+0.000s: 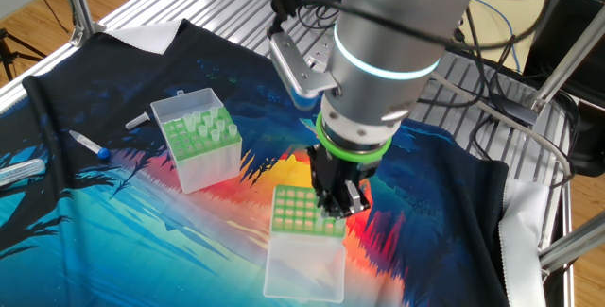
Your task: Transfer all large pipette tips from one holder to another
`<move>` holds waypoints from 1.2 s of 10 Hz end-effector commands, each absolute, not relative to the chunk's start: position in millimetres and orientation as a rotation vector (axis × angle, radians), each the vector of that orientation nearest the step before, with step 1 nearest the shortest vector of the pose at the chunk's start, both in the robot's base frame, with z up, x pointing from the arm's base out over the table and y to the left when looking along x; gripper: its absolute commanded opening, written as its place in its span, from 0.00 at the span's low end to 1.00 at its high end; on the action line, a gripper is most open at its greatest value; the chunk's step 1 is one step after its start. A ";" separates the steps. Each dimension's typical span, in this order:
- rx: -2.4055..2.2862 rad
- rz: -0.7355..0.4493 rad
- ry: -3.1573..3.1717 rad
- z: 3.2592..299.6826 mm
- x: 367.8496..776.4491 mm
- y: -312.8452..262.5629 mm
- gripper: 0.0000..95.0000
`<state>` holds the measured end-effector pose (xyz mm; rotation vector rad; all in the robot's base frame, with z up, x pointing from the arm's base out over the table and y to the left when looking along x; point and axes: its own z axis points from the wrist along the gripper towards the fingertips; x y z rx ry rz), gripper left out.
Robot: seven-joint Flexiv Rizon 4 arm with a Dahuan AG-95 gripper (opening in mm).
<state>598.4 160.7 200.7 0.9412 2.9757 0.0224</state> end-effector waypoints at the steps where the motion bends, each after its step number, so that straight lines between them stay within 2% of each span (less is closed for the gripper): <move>1: 0.949 0.065 2.981 213.4 598.6 157.4 0.00; 12: 0.923 0.095 3.007 275.4 604.7 147.8 0.00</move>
